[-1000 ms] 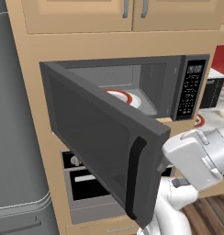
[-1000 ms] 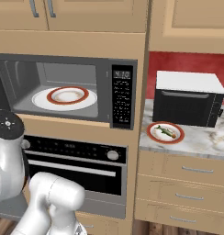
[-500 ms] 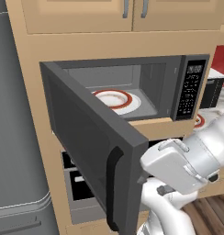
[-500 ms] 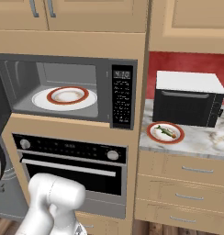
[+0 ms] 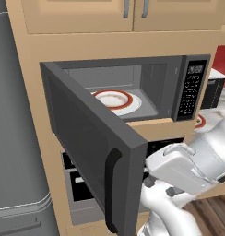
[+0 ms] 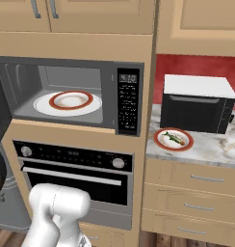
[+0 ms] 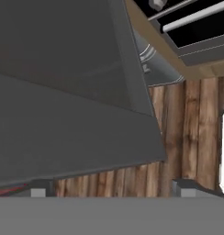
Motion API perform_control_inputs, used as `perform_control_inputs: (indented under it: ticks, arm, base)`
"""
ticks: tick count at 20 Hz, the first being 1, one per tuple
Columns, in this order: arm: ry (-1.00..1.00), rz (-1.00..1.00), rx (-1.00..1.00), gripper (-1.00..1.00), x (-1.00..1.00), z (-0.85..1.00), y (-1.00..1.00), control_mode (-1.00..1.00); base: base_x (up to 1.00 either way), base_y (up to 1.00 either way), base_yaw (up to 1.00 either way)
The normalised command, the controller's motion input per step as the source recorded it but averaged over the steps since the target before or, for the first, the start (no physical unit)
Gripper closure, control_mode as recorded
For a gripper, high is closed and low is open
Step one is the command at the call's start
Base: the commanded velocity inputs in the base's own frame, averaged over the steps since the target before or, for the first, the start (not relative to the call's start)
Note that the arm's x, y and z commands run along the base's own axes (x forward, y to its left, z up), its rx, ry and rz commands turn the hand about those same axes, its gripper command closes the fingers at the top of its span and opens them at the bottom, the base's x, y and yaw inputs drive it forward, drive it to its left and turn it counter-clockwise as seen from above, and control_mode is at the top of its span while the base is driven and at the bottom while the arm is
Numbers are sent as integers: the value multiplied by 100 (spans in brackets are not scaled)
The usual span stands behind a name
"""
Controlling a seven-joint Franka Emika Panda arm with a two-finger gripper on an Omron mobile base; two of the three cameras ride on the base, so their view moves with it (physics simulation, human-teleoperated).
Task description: Pick the fish from the counter and place it in the microwave. Then turn on the microwave.
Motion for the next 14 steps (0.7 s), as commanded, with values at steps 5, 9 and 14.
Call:
perform_control_inputs:
  ticks: [5, 9, 14]
  arm:
    - [0, -3, -1, -100, -14, 4, -42, -100]
    - [-10, -4, -4, -100, -5, 9, -44, -100]
    - [-18, -6, -9, -100, 0, 10, -41, -100]
  base:
    - [0, 0, 0]
    - [0, 0, 0]
    - [0, 0, 0]
